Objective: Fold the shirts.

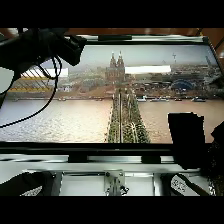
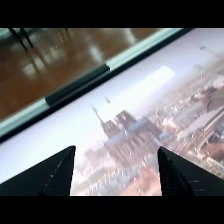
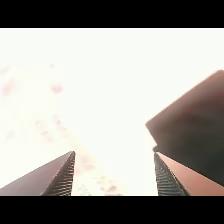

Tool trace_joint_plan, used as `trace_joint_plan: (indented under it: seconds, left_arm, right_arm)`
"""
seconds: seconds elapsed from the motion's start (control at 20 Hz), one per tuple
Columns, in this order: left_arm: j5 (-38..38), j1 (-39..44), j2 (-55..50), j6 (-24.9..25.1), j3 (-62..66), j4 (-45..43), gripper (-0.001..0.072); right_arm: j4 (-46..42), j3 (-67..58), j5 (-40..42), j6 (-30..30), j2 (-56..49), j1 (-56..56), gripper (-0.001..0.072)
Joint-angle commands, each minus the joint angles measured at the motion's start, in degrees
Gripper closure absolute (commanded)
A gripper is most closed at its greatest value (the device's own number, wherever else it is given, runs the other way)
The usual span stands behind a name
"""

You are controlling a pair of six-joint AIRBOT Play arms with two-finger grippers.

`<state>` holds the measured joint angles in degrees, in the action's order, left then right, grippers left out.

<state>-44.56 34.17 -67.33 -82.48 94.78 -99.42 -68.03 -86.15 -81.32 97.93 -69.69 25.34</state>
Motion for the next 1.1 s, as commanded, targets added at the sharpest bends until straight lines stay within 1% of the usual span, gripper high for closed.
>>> trace_joint_plan:
  seconds: [0.0,0.05,0.1,0.15,0.2,0.25,0.3,0.35,0.45,0.55,0.65,1.05]
  left_arm:
    - [-11.15,-2.56,-1.31,-5.51,-0.02,-0.04,0.0114]
    - [-16.04,-3.69,-2.4,-8.2,-0.02,-0.07,0.0174]
    - [-22.32,-4.9,-3.87,-11.17,-0.02,-0.09,0.0352]
    - [-30.23,-6.27,-6.36,-11.98,-0.02,-0.09,0.0356]
    - [-37.24,-7.45,-9.22,-12.31,-0.02,-0.07,0.0239]
    - [-42.18,-8.41,-12.17,-14.6,-0.02,-0.07,0.0002]
    - [-44.76,-9.05,-14.71,-16.04,-0.02,-0.04,-0.0013]
    - [-44.41,-9.2,-16.17,-16.02,-0.02,-0.07,-0.0013]
    - [-39.21,-9.05,-16.72,-16.63,-0.02,0.17,-0.0013]
    - [-36.39,-8.85,-16.68,-17.29,-0.02,0.17,-0.0013]
    - [-36.54,-8.79,-16.74,-17.27,-0.09,0.22,-0.0013]
    - [-37.07,-8.79,-16.76,-17.29,-0.15,0.39,-0.0013]
  right_arm:
    - [-2.12,0.92,11.1,-4.22,-5.68,-17.14,0.0097]
    - [-6.49,0.92,13.86,-5.86,-6.54,-21.9,0.0097]
    - [-15.34,0.92,15.45,-6.99,-7.08,-27.76,0.0097]
    - [-24.83,0.92,15.65,-6.67,-7.54,-33.31,0.0097]
    - [-31.85,0.92,14.93,-4.94,-8.09,-38.16,0.0096]
    - [-34.25,0.92,13.99,-2.21,-8.63,-40.85,0.0096]
    - [-33.31,0.92,12.87,-0.39,-9.2,-41.9,0.0096]
    - [-31.12,0.92,11.5,0.96,-9.57,-41.77,0.0096]
    - [-25.24,0.92,7.76,1.2,-10.03,-40.26,0.0096]
    - [-21.51,0.92,3.23,1.25,-10.03,-38.95,0.0096]
    - [-21.73,0.92,-0.15,1.25,-10.03,-39.04,0.0096]
    - [-21.68,0.92,-0.52,1.25,-10.03,-39.04,0.0096]
